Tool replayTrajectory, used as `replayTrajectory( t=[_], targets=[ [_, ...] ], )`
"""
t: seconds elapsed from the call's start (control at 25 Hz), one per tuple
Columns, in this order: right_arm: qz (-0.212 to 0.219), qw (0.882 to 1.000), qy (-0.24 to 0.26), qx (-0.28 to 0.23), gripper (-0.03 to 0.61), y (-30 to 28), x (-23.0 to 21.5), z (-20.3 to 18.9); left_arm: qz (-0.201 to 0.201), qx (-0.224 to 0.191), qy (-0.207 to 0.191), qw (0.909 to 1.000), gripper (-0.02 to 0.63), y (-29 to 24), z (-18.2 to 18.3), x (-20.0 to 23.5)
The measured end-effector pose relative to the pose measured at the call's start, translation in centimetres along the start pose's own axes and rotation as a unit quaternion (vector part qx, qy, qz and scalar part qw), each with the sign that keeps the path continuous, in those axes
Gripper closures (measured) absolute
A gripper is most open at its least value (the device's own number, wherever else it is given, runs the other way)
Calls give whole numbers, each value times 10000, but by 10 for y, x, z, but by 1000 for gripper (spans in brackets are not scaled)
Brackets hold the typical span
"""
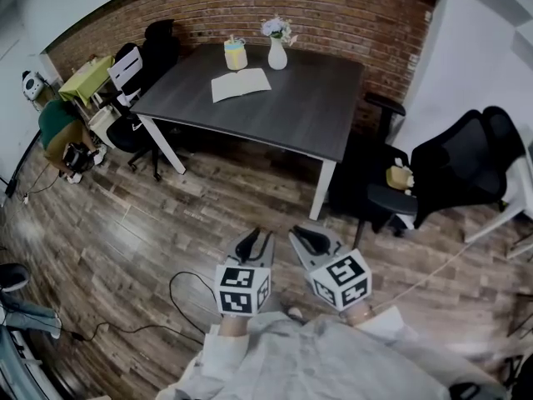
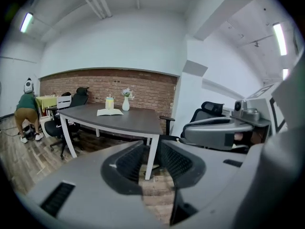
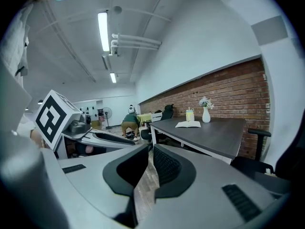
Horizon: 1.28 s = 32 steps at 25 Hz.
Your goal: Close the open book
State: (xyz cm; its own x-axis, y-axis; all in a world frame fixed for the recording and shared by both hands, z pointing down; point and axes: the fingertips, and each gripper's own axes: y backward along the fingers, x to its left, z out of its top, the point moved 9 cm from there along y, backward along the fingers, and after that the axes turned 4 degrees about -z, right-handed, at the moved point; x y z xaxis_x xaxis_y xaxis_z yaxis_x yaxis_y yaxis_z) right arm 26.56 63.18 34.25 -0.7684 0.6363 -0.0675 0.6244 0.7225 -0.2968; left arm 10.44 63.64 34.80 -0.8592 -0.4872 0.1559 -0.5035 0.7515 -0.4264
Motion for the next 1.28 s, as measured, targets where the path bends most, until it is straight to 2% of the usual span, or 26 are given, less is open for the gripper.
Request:
replayTrajectory(
  t=[0.08, 0.16, 0.2, 0.52, 0.96, 1.12, 1.28],
  targets=[
    [10, 10000, -44, -58, 554, -4, -2, 0, -31, 69, 70, 9999, 505, -1, -3, 5],
    [-6, 10000, -73, -30, 482, -9, -4, 0, -36, 115, 167, 9998, 503, -2, -5, 11],
    [-16, 10000, -85, 33, 477, -13, -5, -2, -41, 139, 197, 9997, 497, -3, -6, 14],
    [-80, 9998, -151, 133, 465, -70, -21, 5, -31, 161, 244, 9996, 482, -31, 3, 70],
    [-450, 9988, 20, 199, 465, -197, -55, 61, -117, -13, 176, 9998, 482, -84, 66, 192],
    [-610, 9981, 32, 116, 465, -230, -62, 73, -174, -59, 127, 9998, 482, -101, 82, 225],
    [-557, 9984, 9, 49, 465, -259, -65, 80, -267, -32, 72, 9996, 482, -117, 92, 253]
  ],
)
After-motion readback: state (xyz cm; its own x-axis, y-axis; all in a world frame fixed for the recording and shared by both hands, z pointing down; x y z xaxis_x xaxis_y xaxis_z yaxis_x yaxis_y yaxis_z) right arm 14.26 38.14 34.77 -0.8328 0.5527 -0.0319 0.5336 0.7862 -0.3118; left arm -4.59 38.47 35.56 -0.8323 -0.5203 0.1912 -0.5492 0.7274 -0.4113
